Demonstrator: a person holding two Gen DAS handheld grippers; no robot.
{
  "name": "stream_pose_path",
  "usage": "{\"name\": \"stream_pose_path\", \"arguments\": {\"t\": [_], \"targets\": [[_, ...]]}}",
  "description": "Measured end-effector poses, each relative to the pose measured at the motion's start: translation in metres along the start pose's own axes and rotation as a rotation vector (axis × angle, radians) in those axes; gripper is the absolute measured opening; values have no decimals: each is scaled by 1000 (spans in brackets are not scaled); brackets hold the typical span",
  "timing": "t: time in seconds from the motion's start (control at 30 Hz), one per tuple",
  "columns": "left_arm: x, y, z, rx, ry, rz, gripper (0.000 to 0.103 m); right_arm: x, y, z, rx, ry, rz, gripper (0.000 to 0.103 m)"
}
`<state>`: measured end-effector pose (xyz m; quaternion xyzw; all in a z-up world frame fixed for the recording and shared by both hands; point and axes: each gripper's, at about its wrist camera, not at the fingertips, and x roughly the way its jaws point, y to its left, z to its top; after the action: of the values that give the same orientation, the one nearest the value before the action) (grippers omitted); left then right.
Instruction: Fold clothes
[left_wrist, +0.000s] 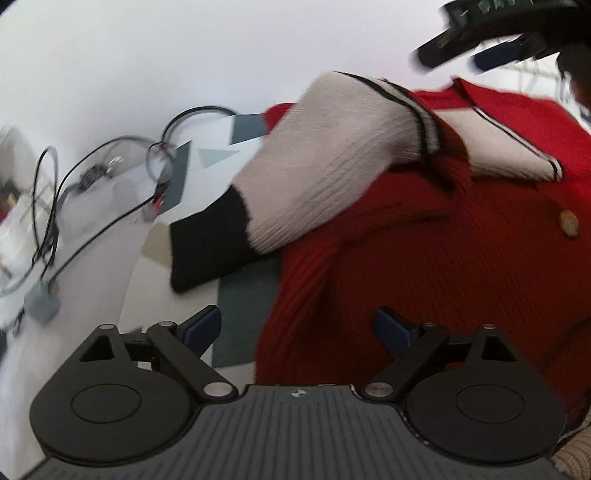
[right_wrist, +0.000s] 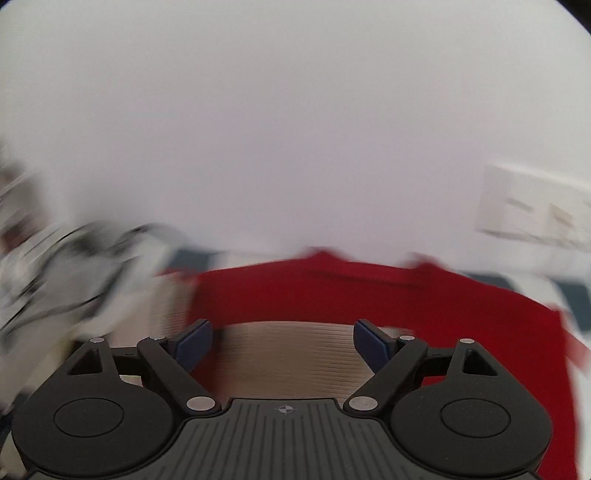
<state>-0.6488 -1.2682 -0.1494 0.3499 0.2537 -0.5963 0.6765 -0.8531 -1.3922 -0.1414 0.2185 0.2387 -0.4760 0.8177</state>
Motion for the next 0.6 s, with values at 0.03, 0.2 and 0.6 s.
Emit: {"name": "stream_pose_path", "arguments": {"t": [0.03,0.2,0.6], "targets": [[1,4,-1,-24,1,6,95,6,20,0,-60,12,54,83],[6,25,-8,-180,31,-13,100,26,102,-14,-359,69,225,85],[5,32,-15,-154,31,-13,103,49,101,-4,-261,137,243,6]]}}
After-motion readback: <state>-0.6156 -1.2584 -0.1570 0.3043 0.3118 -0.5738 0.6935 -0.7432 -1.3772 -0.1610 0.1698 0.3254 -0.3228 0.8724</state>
